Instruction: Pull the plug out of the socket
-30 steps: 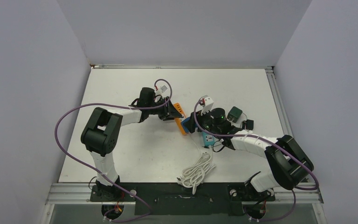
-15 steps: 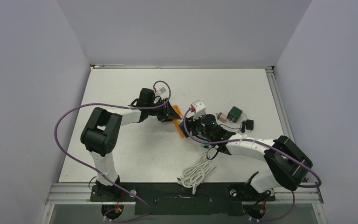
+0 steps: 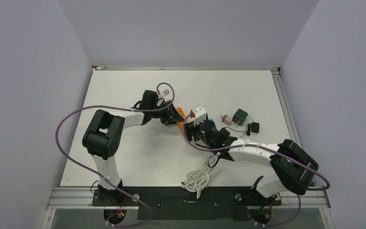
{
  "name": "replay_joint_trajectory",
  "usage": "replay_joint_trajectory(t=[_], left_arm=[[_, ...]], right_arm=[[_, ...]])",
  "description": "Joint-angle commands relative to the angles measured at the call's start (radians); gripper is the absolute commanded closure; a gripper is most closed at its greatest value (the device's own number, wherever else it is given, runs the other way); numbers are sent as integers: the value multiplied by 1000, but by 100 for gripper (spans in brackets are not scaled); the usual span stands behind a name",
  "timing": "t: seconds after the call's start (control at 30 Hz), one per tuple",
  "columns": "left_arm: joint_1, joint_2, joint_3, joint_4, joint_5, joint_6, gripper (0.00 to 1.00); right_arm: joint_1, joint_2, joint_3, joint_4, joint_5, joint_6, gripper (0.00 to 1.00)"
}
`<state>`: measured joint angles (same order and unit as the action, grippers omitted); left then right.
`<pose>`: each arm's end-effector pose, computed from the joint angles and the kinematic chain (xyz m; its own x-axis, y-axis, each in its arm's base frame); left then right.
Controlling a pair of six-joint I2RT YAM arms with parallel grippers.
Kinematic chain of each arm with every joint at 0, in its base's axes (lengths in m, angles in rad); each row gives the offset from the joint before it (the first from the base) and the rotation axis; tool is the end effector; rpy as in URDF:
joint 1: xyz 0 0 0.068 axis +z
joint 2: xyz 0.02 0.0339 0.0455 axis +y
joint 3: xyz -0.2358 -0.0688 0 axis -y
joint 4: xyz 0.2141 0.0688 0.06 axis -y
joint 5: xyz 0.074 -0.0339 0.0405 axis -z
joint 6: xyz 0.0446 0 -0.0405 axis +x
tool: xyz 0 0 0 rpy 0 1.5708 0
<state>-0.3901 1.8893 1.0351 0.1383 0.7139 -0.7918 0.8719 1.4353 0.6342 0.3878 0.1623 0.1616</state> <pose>0.3227 -0.1643 0.1447 -0.9561 -0.1884 -0.2243 0.0910 0.5367 -0.8388 0.1910 0.2161 0.1877 -0.3613 -0.1831 -0.9143 -0.6101 0.7879 0.0833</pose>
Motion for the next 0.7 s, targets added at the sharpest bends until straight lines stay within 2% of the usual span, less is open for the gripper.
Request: replay_joint_trajectory(t=[0.0, 0.13, 0.27, 0.5, 0.63, 0.67], left_arm=[[3, 0, 32, 1, -5, 17, 100], [-2, 1, 46, -28, -13, 38, 100], [-6, -8, 48, -36, -18, 51, 100], [-6, -6, 51, -39, -23, 52, 100], [-9, 7, 71, -101, -50, 77, 100], [-10, 11, 80, -120, -57, 84, 97]], right_arm=[[-37, -45, 30, 77, -95, 21, 95], [-141, -59, 2, 123, -271, 98, 95], [-211, -68, -17, 152, -355, 140, 95], [-220, -84, -20, 146, -344, 149, 95], [-221, -133, -27, 106, -229, 169, 95], [-223, -148, -34, 91, -180, 174, 95]])
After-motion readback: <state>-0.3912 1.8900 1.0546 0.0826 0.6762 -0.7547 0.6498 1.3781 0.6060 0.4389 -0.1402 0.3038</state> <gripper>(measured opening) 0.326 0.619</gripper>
